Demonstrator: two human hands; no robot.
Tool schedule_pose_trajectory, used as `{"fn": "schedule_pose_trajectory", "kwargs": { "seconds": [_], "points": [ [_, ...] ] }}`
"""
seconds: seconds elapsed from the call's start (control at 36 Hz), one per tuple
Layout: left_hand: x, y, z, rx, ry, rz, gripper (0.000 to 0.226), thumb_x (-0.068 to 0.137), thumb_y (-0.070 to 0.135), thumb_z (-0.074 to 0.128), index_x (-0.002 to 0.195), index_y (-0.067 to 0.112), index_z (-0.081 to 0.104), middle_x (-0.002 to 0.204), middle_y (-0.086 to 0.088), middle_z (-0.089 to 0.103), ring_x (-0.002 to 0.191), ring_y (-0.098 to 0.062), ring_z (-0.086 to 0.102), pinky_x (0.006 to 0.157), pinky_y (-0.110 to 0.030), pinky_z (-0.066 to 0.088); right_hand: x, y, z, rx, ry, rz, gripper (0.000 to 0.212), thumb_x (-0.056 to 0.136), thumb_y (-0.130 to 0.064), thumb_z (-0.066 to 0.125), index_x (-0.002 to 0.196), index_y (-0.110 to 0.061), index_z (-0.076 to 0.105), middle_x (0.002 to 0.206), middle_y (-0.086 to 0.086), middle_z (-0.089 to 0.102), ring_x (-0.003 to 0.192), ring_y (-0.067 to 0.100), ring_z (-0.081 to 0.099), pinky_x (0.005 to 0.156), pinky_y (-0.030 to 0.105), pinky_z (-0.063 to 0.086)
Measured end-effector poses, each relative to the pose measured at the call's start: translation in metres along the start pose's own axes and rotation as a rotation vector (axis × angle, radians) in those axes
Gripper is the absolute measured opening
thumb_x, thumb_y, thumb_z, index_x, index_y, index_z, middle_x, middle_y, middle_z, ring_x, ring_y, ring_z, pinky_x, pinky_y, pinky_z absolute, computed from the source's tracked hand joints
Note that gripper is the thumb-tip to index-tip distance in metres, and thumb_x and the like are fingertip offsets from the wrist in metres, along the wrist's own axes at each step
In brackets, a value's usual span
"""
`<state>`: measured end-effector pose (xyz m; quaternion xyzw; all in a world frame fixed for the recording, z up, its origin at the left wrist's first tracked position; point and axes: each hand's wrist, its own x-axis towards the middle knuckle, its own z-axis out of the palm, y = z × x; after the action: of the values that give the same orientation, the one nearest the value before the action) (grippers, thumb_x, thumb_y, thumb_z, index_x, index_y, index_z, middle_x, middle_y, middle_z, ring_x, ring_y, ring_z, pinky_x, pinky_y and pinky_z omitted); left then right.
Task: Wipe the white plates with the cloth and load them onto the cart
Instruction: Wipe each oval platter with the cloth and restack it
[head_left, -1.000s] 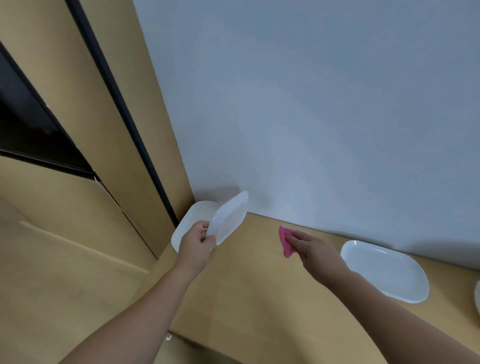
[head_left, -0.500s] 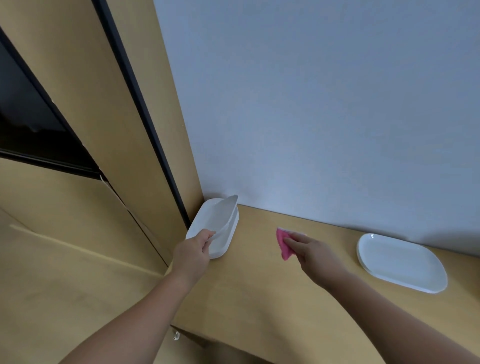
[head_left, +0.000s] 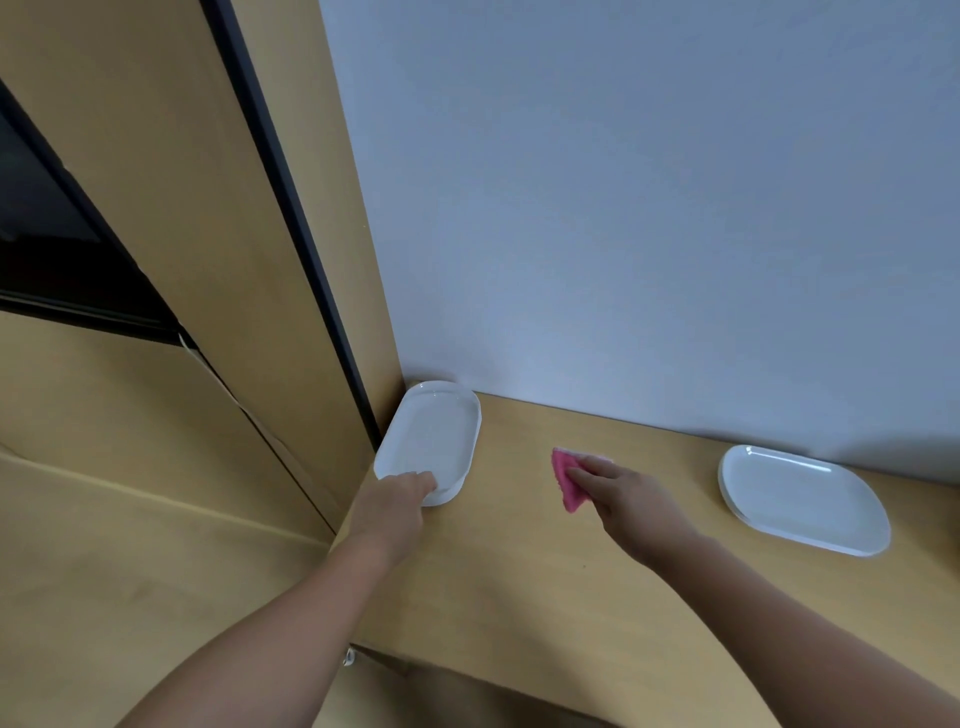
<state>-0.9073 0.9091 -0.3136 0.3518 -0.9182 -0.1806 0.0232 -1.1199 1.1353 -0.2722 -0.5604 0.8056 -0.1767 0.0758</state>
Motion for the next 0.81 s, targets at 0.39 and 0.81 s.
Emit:
{"fn": "schedule_pose_trajectory", "kwargs": {
  "seconds": [0.39, 0.81],
  "points": [
    [0.006, -0.007, 0.006, 0.02, -0.152, -0.013, 0.033, 0.086, 0.001, 0.035, 0.103, 0.018, 0.057, 0.1, -0.002, 0.057, 0.093, -0.022, 0.052, 0.07, -0.029, 0.039, 0.002, -0.003, 0.007, -0.042, -0.106, 0.067, 0.045, 0.097, -0.007, 0.047, 0.138, -0.025, 0.052, 0.149, -0.014, 0.041, 0.124, 0.021, 0.054, 0.091, 0.034, 0.049],
    [0.021, 0.043, 0.019, -0.002, -0.144, 0.079, 0.023, 0.093, 0.007, 0.036, 0.101, 0.015, 0.057, 0.102, 0.0, 0.058, 0.1, -0.022, 0.053, 0.076, -0.03, 0.044, -0.022, 0.021, -0.006, 0.022, -0.065, 0.107, 0.043, 0.096, -0.003, 0.047, 0.134, -0.021, 0.057, 0.148, -0.015, 0.041, 0.126, 0.017, 0.053, 0.094, 0.033, 0.048]
  ]
}}
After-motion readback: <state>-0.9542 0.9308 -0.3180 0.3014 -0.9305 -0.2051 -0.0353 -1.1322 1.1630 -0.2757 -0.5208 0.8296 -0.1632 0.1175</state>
